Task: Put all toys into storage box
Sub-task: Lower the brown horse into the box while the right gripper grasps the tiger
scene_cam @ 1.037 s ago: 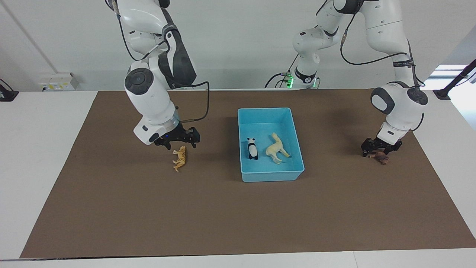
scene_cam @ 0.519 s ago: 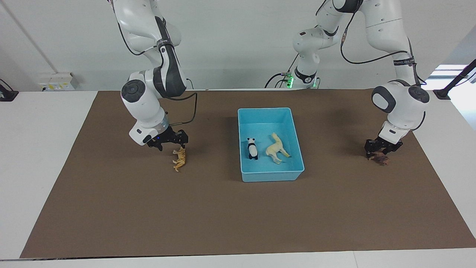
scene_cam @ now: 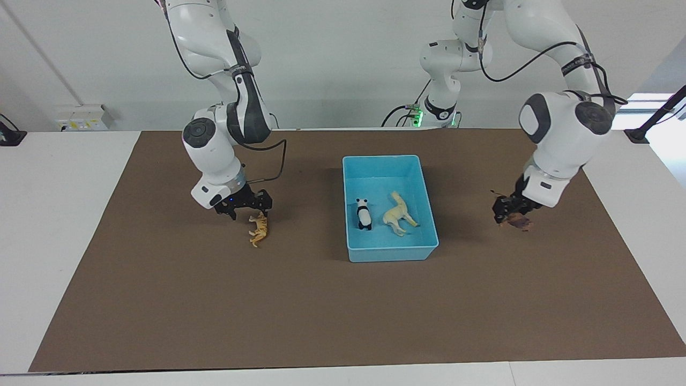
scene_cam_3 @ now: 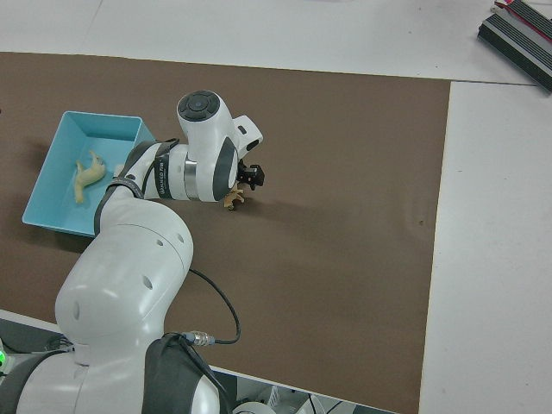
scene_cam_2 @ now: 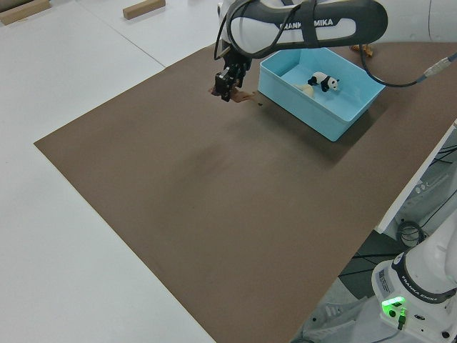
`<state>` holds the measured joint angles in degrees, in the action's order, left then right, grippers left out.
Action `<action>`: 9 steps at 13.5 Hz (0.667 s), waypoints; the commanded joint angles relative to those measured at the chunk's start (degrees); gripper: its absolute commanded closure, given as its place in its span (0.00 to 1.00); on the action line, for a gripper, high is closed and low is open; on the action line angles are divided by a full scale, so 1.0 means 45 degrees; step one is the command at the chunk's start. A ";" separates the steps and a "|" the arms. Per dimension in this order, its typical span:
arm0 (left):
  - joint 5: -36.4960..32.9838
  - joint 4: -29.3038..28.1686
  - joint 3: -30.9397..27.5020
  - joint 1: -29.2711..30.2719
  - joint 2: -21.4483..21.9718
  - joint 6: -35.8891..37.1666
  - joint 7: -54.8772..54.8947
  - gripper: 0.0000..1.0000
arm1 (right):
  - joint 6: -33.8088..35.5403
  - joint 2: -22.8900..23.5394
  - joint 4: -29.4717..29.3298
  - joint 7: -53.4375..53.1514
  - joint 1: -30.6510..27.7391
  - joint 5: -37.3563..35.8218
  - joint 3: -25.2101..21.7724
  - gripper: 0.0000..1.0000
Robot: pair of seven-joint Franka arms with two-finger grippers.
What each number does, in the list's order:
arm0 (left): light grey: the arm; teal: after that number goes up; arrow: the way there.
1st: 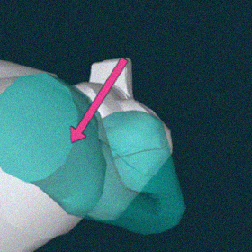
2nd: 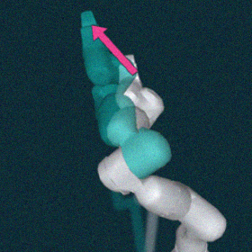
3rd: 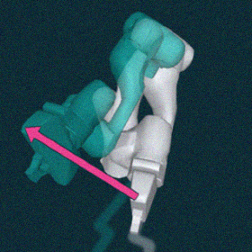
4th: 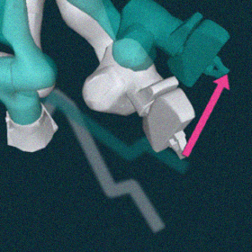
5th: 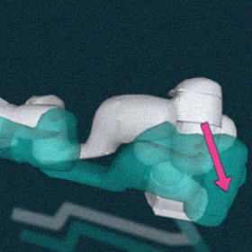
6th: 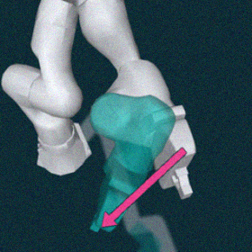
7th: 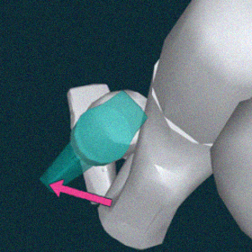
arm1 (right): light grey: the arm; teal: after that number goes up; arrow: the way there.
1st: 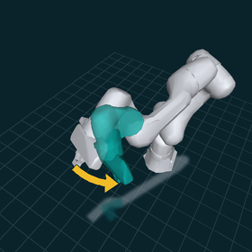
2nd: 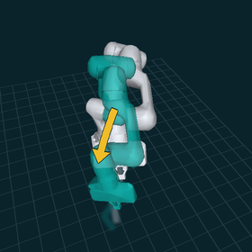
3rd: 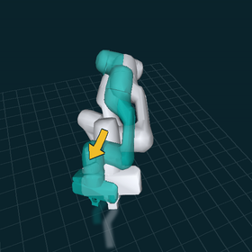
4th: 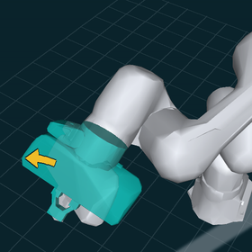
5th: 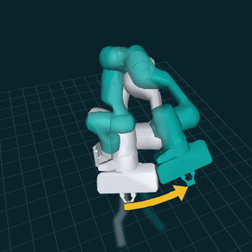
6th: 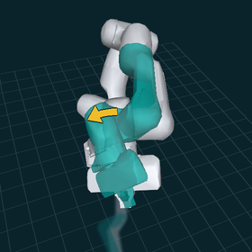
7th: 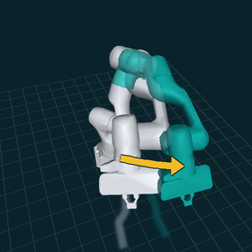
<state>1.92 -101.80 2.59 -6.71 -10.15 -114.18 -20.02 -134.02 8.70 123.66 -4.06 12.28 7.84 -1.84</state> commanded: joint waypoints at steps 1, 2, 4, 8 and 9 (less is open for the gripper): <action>-0.0036 0.0103 -0.0243 -0.2698 0.0398 0.0394 -0.4518 1.00 | -0.0568 -0.0078 0.0449 0.0043 -0.0054 -0.0023 0.0095 0.00; -0.0036 -0.0033 -0.0223 -0.3384 0.0418 0.0084 -0.5733 1.00 | -0.0802 -0.0038 0.0527 0.0023 0.0004 -0.0003 0.0095 0.00; -0.0036 -0.0714 -0.0223 -0.4325 0.0710 -0.0426 -0.6466 1.00 | -0.0998 0.0195 0.0644 -0.0016 0.0005 -0.0003 0.0115 0.00; -0.0036 -0.2181 -0.0223 -0.4719 0.1355 -0.1579 -0.6488 0.56 | -0.2132 0.0586 0.1074 -0.0094 0.0296 0.0035 0.0115 0.00; -0.0036 -0.2164 -0.0223 -0.4719 0.1356 -0.1463 -0.6468 0.03 | -0.2229 0.0587 0.1074 -0.0249 0.0337 0.0036 0.0115 0.00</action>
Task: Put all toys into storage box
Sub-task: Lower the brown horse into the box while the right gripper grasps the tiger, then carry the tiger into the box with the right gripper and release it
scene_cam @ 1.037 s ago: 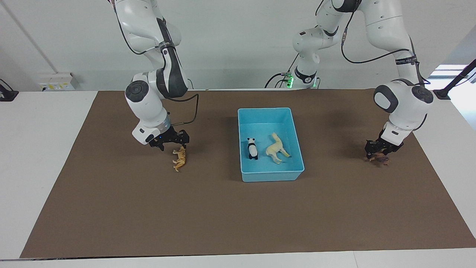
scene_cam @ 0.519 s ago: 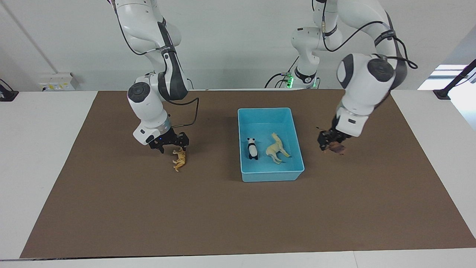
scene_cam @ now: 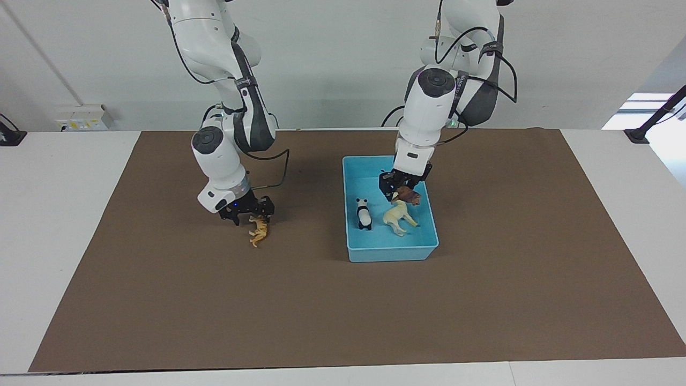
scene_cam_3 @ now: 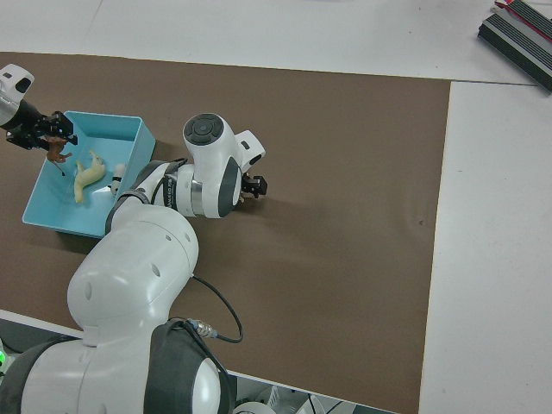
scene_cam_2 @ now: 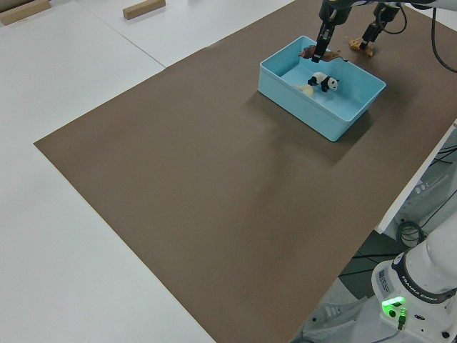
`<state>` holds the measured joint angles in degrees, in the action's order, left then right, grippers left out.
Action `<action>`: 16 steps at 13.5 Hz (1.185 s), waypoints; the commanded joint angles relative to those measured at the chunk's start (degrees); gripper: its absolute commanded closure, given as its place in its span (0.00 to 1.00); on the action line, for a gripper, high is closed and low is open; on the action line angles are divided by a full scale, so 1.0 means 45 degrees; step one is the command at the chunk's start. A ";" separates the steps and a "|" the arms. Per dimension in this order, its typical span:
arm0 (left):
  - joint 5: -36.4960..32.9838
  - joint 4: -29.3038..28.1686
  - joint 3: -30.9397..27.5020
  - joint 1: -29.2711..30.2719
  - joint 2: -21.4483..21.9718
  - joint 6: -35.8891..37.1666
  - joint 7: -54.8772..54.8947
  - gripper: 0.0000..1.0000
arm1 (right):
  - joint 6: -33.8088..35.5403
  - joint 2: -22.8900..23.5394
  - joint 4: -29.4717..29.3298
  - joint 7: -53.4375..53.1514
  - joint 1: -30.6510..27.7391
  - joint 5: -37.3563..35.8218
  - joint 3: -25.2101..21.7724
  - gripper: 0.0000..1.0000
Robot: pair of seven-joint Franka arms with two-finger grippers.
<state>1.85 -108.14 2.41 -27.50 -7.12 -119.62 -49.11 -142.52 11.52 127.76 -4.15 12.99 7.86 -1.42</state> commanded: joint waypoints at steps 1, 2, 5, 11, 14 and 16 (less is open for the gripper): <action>-0.0022 -0.0696 -0.0184 -0.0100 0.0684 -0.0175 -0.0004 0.00 | -0.0419 -0.0041 0.0163 -0.0327 0.0199 0.0031 0.0022 0.02; -0.0022 -0.0599 -0.0203 -0.0081 0.0684 -0.0078 -0.0004 0.00 | -0.0419 -0.0041 0.0163 -0.0308 0.0199 0.0031 0.0022 0.14; -0.0118 -0.0209 -0.0398 0.0404 0.1345 0.0681 0.0327 0.00 | -0.0419 -0.0041 0.0163 -0.0133 0.0179 0.0031 0.0022 1.00; -0.0158 0.2270 -0.0398 0.3977 0.2148 0.5403 0.6976 0.00 | 0.2225 -0.0080 -0.1801 -0.0287 -0.0055 0.0069 -0.0017 1.00; -0.0197 0.2352 -0.0398 0.4780 0.2654 0.6717 0.9444 0.00 | 0.5101 -0.0080 -0.4827 -0.2272 0.0178 0.0186 0.0041 1.00; -0.0197 0.2409 -0.0748 0.4919 0.2793 0.7088 0.9683 0.00 | 0.6119 0.0133 -0.6878 -0.4379 0.0935 0.0264 0.0371 1.00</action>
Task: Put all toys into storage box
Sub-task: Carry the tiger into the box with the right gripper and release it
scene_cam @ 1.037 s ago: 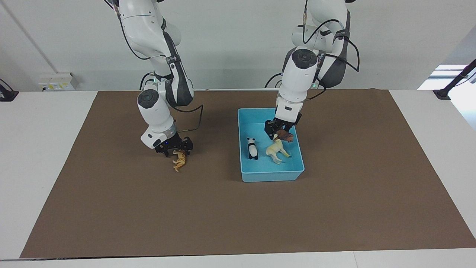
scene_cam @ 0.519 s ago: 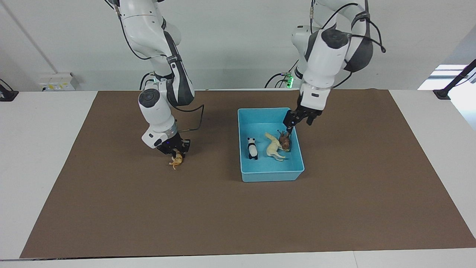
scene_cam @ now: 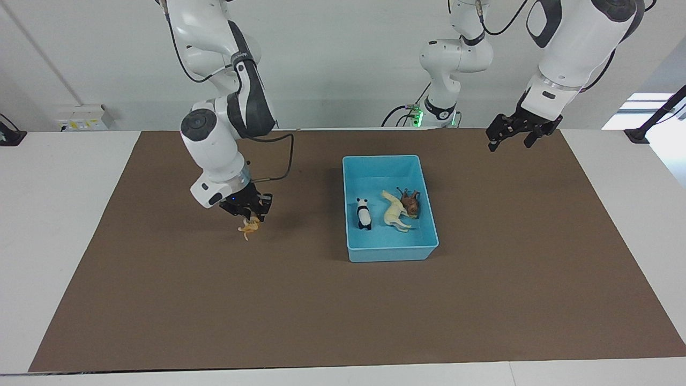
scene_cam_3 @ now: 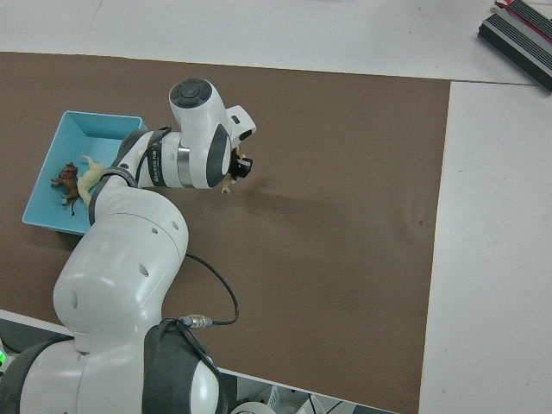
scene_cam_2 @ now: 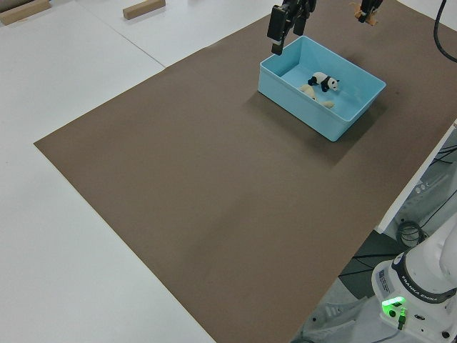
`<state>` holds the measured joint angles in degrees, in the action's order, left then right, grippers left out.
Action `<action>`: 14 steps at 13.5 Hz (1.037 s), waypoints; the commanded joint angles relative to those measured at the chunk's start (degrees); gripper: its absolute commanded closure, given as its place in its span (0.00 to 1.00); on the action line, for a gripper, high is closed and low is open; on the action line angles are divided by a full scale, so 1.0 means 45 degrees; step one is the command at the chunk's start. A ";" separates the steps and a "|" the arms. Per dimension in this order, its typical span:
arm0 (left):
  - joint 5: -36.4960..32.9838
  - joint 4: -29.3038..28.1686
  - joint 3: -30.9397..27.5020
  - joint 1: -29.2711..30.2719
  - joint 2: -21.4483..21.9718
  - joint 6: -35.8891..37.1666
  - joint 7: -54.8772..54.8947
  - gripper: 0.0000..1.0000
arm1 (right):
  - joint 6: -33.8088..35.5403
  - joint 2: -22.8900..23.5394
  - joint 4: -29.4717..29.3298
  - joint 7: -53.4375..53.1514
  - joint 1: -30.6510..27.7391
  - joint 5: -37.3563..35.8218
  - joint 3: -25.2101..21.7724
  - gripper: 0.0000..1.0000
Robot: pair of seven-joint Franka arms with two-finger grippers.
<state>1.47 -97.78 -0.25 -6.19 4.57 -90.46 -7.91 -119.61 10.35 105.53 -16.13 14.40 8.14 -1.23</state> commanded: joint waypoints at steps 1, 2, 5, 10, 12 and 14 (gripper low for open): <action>-0.0132 0.0204 -0.0102 0.0436 0.0137 0.0611 0.0722 0.00 | 0.1110 0.0782 -0.2837 -0.2714 0.1248 0.0667 0.0391 1.00; -0.0035 0.0843 0.0034 0.0631 -0.0541 0.0901 0.0743 0.00 | 0.0685 0.0999 -0.3136 -0.3555 0.2201 0.1020 0.0411 1.00; -0.0035 0.1925 0.0891 0.1293 -0.1214 0.1645 0.0821 0.00 | -0.1912 0.1526 -0.3002 -0.5900 0.4685 0.0965 0.0392 1.00; -0.0054 0.1612 0.1441 0.2215 -0.0881 0.1626 0.1465 0.00 | -0.2484 0.1880 -0.3100 -0.6962 0.5355 0.0828 0.0392 0.00; -0.0054 0.0854 0.1675 0.2487 -0.0355 0.1548 0.1524 0.00 | -0.1338 0.1841 -0.3158 -0.7001 0.5317 0.0538 0.0275 0.00; -0.0054 0.0693 0.1715 0.2508 -0.0313 0.1122 0.1524 0.00 | 0.0128 0.1802 -0.3780 -0.6419 0.4695 -0.0981 0.0177 0.00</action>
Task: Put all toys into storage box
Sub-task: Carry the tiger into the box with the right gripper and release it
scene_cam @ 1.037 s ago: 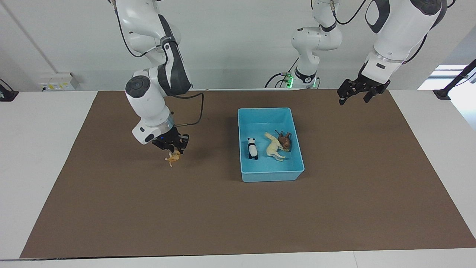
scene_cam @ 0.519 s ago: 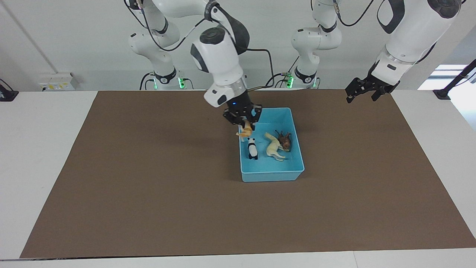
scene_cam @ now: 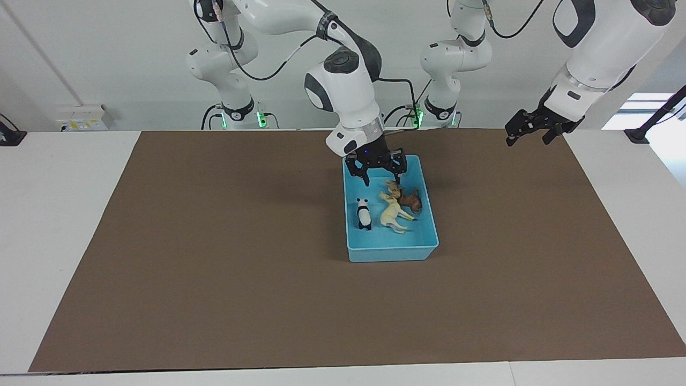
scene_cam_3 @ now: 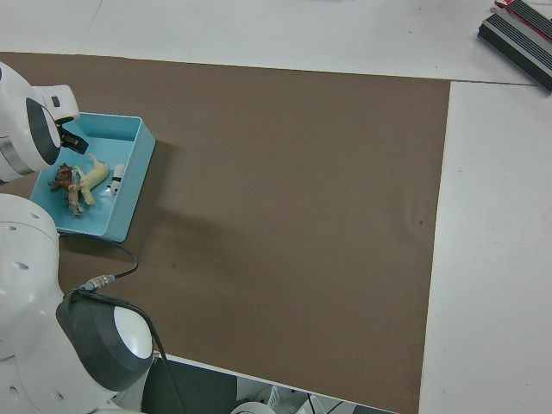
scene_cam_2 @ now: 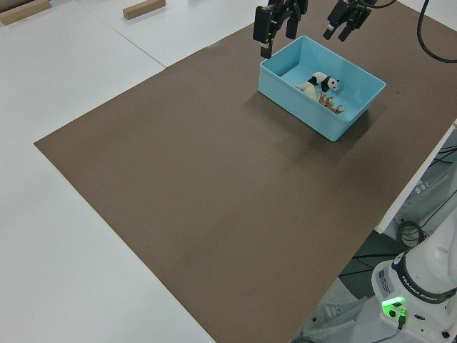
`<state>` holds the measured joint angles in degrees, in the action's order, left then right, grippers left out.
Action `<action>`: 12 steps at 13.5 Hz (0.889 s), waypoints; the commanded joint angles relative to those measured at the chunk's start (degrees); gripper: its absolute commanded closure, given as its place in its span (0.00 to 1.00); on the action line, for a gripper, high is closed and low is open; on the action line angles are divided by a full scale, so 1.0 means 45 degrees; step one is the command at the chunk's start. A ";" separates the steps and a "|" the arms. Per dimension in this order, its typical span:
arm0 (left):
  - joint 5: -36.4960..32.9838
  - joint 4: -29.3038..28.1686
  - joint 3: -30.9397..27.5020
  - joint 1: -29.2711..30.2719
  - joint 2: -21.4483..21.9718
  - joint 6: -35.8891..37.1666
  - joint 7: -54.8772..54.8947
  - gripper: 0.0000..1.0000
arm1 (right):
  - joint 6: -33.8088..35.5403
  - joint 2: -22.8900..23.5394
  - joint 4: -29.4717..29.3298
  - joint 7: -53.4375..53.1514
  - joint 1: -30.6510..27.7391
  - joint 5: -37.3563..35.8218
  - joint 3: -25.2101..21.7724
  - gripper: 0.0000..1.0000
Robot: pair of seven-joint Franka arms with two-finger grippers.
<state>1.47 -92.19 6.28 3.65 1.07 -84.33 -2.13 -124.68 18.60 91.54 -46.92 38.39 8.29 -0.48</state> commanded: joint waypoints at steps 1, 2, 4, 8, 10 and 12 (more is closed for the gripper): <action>-0.0035 -0.0509 0.0285 0.0341 0.0465 -0.0534 0.0220 0.00 | 0.1686 -0.0127 -0.0693 0.1199 -0.1222 -0.1080 0.0027 0.00; -0.0035 -0.0547 0.0285 0.0341 0.0465 -0.0556 0.0220 0.00 | 0.2116 -0.0438 -0.0635 0.2232 -0.1672 -0.1080 0.0028 0.00; 0.0024 -0.0471 0.0092 0.0090 0.0291 -0.0652 0.0182 0.00 | 0.3131 -0.0946 -0.0615 0.4554 -0.2939 -0.1080 0.0027 0.00; -0.0054 -0.0138 -0.0008 -0.0460 0.0152 -0.0361 0.0084 0.00 | 0.4656 -0.2371 -0.0596 0.7819 -0.5518 -0.1080 0.0028 0.00; -0.0073 -0.0138 -0.0453 -0.0905 0.0152 -0.0438 0.0180 0.00 | 0.5378 -0.2957 -0.0615 0.8917 -0.6515 -0.1080 0.0008 0.00; -0.0054 -0.0118 -0.0555 -0.0928 0.0172 -0.0536 0.0201 0.00 | 0.6043 -0.3504 -0.0615 0.9524 -0.7492 -0.1080 0.0008 0.00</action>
<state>1.52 -92.64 5.39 0.87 1.47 -85.85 -2.05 -99.62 5.31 88.00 -6.81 8.24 3.74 -1.43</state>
